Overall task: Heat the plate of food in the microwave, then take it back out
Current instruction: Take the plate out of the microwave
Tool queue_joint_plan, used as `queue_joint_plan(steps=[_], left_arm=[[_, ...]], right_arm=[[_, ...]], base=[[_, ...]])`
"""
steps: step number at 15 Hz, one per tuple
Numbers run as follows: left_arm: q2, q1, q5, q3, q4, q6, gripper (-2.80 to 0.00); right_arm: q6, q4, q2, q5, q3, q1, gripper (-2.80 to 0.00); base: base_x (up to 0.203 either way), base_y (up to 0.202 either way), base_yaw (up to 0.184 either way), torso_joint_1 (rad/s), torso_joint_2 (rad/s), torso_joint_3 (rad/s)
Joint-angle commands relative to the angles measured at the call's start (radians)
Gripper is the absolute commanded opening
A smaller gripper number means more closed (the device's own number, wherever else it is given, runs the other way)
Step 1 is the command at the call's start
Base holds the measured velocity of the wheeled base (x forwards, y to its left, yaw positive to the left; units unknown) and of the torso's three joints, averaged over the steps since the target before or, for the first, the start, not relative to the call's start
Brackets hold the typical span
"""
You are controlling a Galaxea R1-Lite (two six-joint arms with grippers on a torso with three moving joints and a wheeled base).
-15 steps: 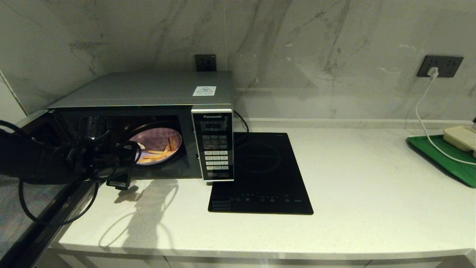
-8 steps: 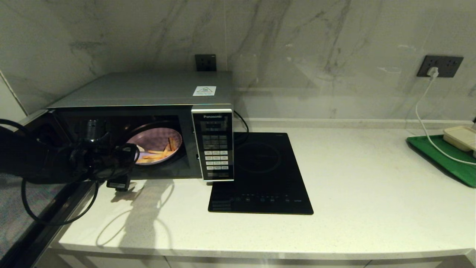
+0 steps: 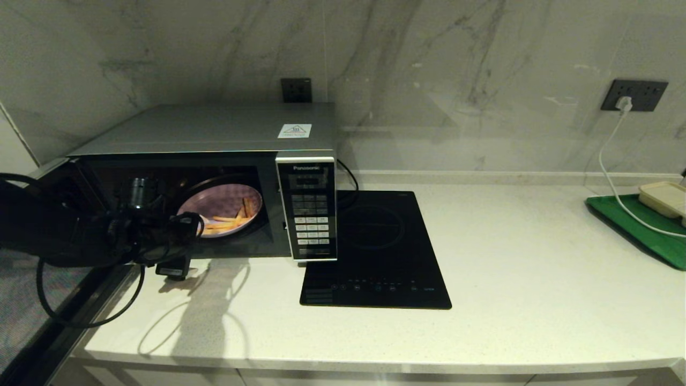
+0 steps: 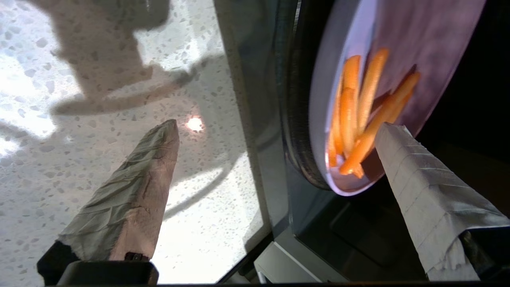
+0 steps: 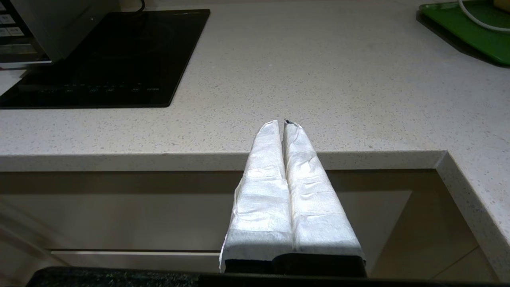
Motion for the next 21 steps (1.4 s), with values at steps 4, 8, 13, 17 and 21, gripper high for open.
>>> queue_joint_plan(steps=[4,8,13,17,21], left_arm=[[0.015,0.0,0.002,0.0,0.013,-0.005,0.0],[0.018,0.0,0.002,0.0,0.013,-0.005,0.0],[0.021,0.0,0.0,0.001,0.013,-0.005,0.0],[0.018,0.0,0.002,0.0,0.055,-0.007,0.0],[0.015,-0.001,0.001,-0.002,0.057,-0.008,0.0]], right_arm=[[0.0,0.001,0.0,0.0,0.0,0.0,-2.8],[0.0,0.001,0.0,0.0,0.0,0.0,-2.8],[0.0,0.001,0.0,0.0,0.0,0.0,-2.8],[0.0,0.001,0.0,0.0,0.0,0.0,-2.8],[0.0,0.001,0.0,0.0,0.0,0.0,-2.8]], base=[[0.0,0.0,0.0,0.0,0.0,0.0],[0.0,0.0,0.0,0.0,0.0,0.0],[0.0,0.0,0.0,0.0,0.0,0.0],[0.0,0.0,0.0,0.0,0.0,0.0],[0.0,0.0,0.0,0.0,0.0,0.0]])
